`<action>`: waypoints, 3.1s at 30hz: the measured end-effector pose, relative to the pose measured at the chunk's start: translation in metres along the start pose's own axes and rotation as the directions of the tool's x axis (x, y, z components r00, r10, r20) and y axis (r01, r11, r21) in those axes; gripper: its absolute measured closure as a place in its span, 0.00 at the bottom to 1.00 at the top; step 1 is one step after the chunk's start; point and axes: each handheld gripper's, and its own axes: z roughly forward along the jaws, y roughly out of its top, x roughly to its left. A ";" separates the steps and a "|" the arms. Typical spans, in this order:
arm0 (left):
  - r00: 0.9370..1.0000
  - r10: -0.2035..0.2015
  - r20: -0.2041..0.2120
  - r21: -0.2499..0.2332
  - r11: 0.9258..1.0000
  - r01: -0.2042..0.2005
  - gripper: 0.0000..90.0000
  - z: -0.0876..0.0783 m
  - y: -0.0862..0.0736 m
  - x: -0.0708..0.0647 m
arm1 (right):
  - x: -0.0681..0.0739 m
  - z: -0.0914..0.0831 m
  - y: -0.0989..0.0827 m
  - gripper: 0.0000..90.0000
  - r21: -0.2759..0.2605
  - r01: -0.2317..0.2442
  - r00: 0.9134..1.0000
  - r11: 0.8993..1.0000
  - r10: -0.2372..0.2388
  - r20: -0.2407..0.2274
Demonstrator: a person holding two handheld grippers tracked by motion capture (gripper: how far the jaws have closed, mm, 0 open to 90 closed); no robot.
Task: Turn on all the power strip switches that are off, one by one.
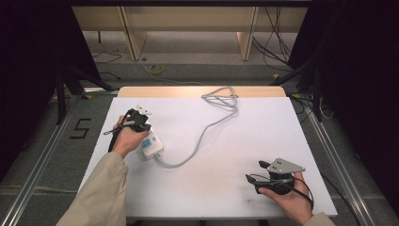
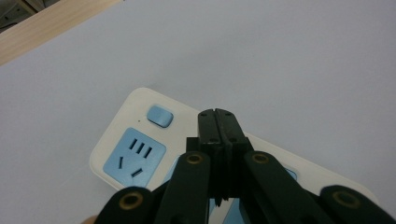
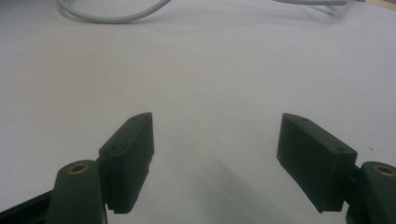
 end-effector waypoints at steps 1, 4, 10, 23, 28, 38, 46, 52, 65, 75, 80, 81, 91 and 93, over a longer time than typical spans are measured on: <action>1.000 0.004 -0.002 0.003 1.000 -0.004 1.00 0.000 0.000 0.001 | 0.000 0.000 0.000 0.31 -0.001 0.001 1.000 1.000 -0.001 0.000; 1.000 0.014 -0.005 -0.002 1.000 -0.014 1.00 0.002 0.001 0.003 | 0.000 0.000 0.000 0.31 -0.003 0.000 1.000 1.000 0.000 0.002; 0.999 0.030 -0.018 -0.008 1.000 -0.030 1.00 0.003 0.004 0.007 | 0.000 0.000 0.000 0.31 -0.003 0.001 1.000 1.000 -0.001 0.001; 1.000 0.020 -0.023 -0.013 1.000 -0.020 1.00 0.009 0.002 0.013 | 0.000 0.000 0.000 0.31 -0.001 0.000 1.000 1.000 0.000 0.001; 0.999 0.021 -0.027 -0.011 1.000 -0.021 1.00 0.011 0.002 0.014 | 0.000 0.000 0.000 0.31 -0.001 0.001 1.000 1.000 -0.001 0.001; 0.999 0.034 -0.039 -0.011 0.999 -0.035 1.00 0.010 0.010 0.017 | 0.000 0.000 0.000 0.31 0.001 0.001 1.000 1.000 -0.001 0.000; 0.998 0.032 -0.045 -0.010 0.999 -0.032 1.00 0.011 0.012 0.021 | -0.001 0.000 0.000 0.31 0.000 0.002 1.000 1.000 -0.002 -0.001; 0.999 0.021 -0.044 -0.015 1.000 -0.021 1.00 0.012 0.012 0.023 | 0.000 0.000 0.000 0.31 0.000 0.002 1.000 1.000 -0.002 -0.001; 0.999 0.026 -0.044 -0.015 1.000 -0.026 1.00 0.014 0.017 0.026 | 0.000 0.000 0.000 0.31 0.000 0.001 1.000 1.000 -0.001 -0.002; 0.998 0.036 -0.051 0.002 0.999 -0.036 1.00 0.015 0.021 0.028 | 0.000 0.000 0.000 0.31 0.001 0.000 1.000 1.000 0.000 -0.002; 0.998 0.029 -0.052 -0.002 1.000 -0.029 1.00 0.017 0.021 0.028 | 0.000 0.001 0.000 0.31 0.002 0.000 1.000 1.000 0.000 -0.004; 0.998 0.036 -0.052 0.007 0.999 -0.035 1.00 0.017 0.021 0.029 | 0.000 0.001 0.000 0.31 0.003 0.000 1.000 1.000 0.000 -0.004; 0.997 0.044 -0.059 0.014 0.999 -0.044 1.00 0.019 0.027 0.029 | -0.001 0.001 -0.001 0.31 0.003 0.000 1.000 1.000 0.000 -0.002; 0.997 0.041 -0.061 0.016 0.999 -0.041 1.00 0.020 0.027 0.030 | -0.001 0.000 -0.001 0.31 0.004 0.000 1.000 1.000 0.000 -0.002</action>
